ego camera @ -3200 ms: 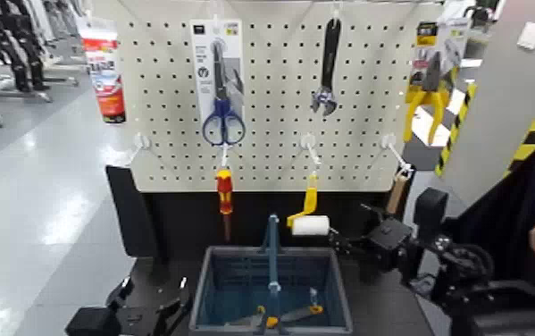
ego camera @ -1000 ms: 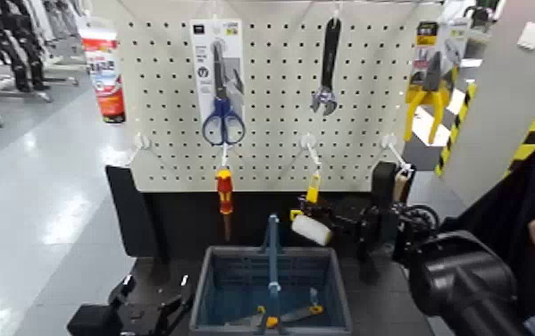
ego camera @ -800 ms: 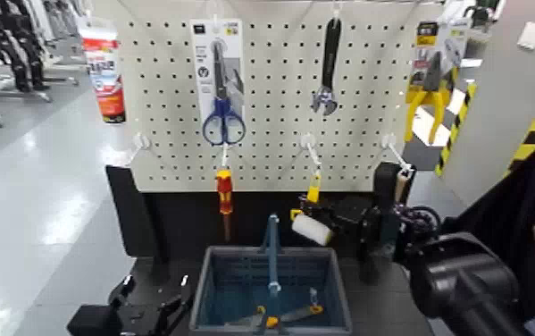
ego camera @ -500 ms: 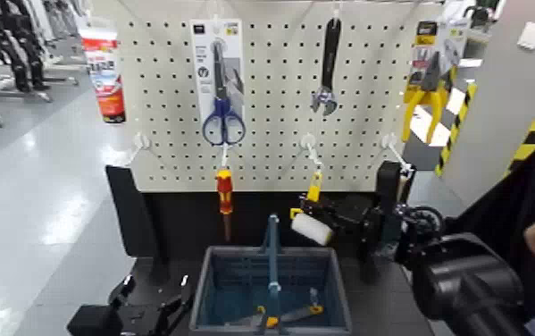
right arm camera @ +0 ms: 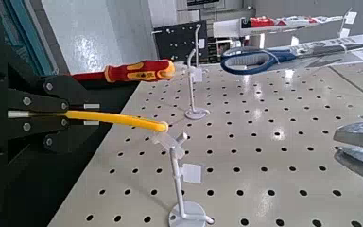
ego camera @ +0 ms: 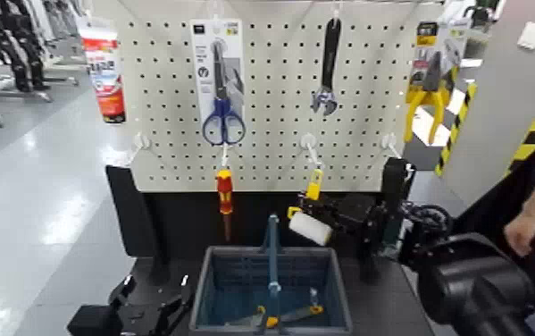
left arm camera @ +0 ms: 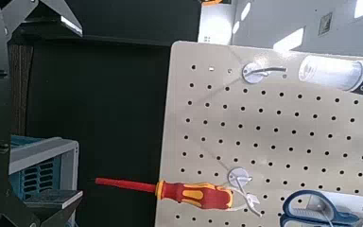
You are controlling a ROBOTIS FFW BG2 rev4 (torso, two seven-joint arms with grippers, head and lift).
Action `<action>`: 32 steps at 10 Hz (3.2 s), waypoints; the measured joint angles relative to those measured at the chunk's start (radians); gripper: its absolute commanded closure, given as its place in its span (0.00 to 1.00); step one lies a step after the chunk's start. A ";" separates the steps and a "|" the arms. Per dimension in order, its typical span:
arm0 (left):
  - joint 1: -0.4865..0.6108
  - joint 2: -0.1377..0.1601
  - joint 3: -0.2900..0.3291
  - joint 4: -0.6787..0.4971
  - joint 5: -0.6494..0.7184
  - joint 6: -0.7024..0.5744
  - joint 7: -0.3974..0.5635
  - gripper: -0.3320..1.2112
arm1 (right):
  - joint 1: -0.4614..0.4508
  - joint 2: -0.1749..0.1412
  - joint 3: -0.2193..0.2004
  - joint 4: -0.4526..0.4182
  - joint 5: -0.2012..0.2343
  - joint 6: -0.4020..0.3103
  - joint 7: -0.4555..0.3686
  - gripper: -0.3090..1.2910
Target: Put the yellow roller into the crate.
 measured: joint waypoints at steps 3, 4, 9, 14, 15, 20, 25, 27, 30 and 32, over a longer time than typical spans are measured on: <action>0.000 0.000 -0.001 0.003 0.000 0.001 0.000 0.29 | 0.056 0.006 -0.047 -0.088 0.008 0.037 0.003 0.97; 0.000 0.000 -0.002 0.004 0.000 0.001 0.000 0.29 | 0.071 0.009 -0.060 -0.117 0.011 0.049 0.007 0.97; -0.002 0.000 -0.004 0.004 0.000 0.002 0.000 0.29 | 0.115 0.010 -0.092 -0.253 0.002 0.137 0.025 0.97; 0.002 -0.001 -0.001 0.003 0.003 -0.001 0.000 0.29 | 0.242 0.048 -0.156 -0.353 -0.007 0.246 0.022 0.97; 0.001 0.000 -0.002 0.003 0.004 -0.002 0.000 0.29 | 0.253 0.059 -0.159 -0.324 -0.004 0.231 0.018 0.97; -0.002 0.001 -0.005 0.003 0.005 -0.001 0.000 0.29 | 0.208 0.087 -0.114 -0.055 0.000 0.099 -0.013 0.97; -0.006 0.000 -0.006 0.008 0.005 -0.002 -0.001 0.29 | 0.138 0.106 -0.010 0.104 -0.004 0.066 -0.030 0.95; -0.009 0.002 -0.007 0.009 0.005 -0.002 -0.005 0.29 | 0.128 0.107 0.013 0.116 -0.007 0.065 -0.038 0.81; -0.013 0.004 -0.008 0.009 0.005 -0.002 -0.012 0.29 | 0.124 0.102 0.019 0.108 0.000 0.083 -0.018 0.27; -0.014 0.005 -0.007 0.009 0.006 -0.003 -0.012 0.29 | 0.125 0.099 0.003 0.069 0.050 0.124 -0.008 0.24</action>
